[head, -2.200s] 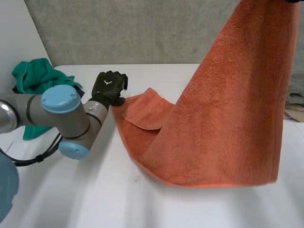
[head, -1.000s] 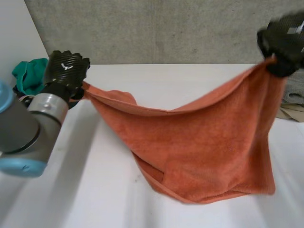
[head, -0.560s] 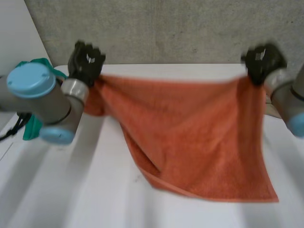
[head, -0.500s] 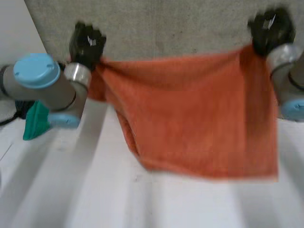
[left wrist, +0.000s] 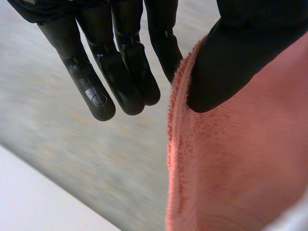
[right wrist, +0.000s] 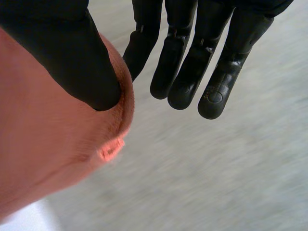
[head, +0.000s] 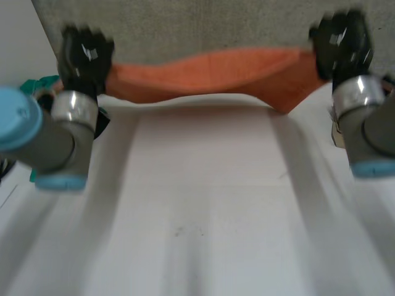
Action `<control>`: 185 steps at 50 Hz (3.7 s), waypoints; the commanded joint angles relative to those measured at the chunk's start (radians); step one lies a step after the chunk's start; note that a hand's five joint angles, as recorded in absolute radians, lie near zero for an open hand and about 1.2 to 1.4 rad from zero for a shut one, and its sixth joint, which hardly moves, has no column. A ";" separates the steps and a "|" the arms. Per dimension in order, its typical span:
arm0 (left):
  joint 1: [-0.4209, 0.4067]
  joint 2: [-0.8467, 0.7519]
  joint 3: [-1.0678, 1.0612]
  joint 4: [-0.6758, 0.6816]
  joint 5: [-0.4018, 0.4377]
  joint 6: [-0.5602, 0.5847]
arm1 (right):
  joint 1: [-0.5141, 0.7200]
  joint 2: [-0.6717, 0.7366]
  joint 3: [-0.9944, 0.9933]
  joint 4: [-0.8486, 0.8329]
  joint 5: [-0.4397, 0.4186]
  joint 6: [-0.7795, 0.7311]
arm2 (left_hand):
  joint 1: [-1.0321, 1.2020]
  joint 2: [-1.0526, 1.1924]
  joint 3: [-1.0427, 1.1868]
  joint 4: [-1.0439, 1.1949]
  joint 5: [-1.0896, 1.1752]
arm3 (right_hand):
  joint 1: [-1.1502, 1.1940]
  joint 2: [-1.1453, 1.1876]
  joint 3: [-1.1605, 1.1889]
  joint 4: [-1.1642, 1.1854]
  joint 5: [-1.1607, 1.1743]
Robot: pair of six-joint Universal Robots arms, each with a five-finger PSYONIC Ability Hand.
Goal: Fold the laundry.
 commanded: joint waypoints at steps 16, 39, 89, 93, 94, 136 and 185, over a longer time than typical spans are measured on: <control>0.053 -0.025 -0.392 -0.013 0.103 -0.010 | -0.216 -0.001 0.304 0.432 -0.164 0.001 | -0.282 -0.309 -0.304 -0.311 -0.251 | 0.324 0.217 0.208 0.201 0.243; 0.178 -0.019 -0.327 -0.361 0.127 -0.342 | -0.258 -0.003 0.311 0.431 -0.175 0.040 | -0.736 -0.764 -0.759 -0.766 -0.706 | 0.324 0.217 0.208 0.201 0.243; 0.192 0.133 -0.373 -0.493 0.084 -0.573 | -0.259 -0.027 0.321 0.434 -0.178 0.040 | -0.448 -0.476 -0.470 -0.477 -0.417 | 0.324 0.217 0.208 0.201 0.243; 0.184 0.135 -0.393 -0.492 0.092 -0.571 | -0.258 -0.027 0.321 0.434 -0.178 0.040 | -0.540 -0.567 -0.562 -0.569 -0.509 | 0.324 0.217 0.208 0.201 0.243; 0.179 0.130 -0.393 -0.490 0.092 -0.569 | -0.258 -0.027 0.319 0.434 -0.178 0.038 | -0.542 -0.570 -0.565 -0.572 -0.512 | 0.324 0.217 0.208 0.201 0.243; 0.175 0.355 -0.473 -0.511 0.034 -0.097 | -0.330 -0.254 0.319 0.935 -0.245 -0.314 | 0.223 0.196 0.201 0.194 0.254 | 0.324 0.217 0.208 0.201 0.243; 0.037 -0.566 0.391 -0.142 -0.037 0.351 | -0.089 0.514 -0.304 0.179 -0.010 -0.388 | 0.223 0.196 0.201 0.194 0.254 | 0.324 0.217 0.208 0.201 0.243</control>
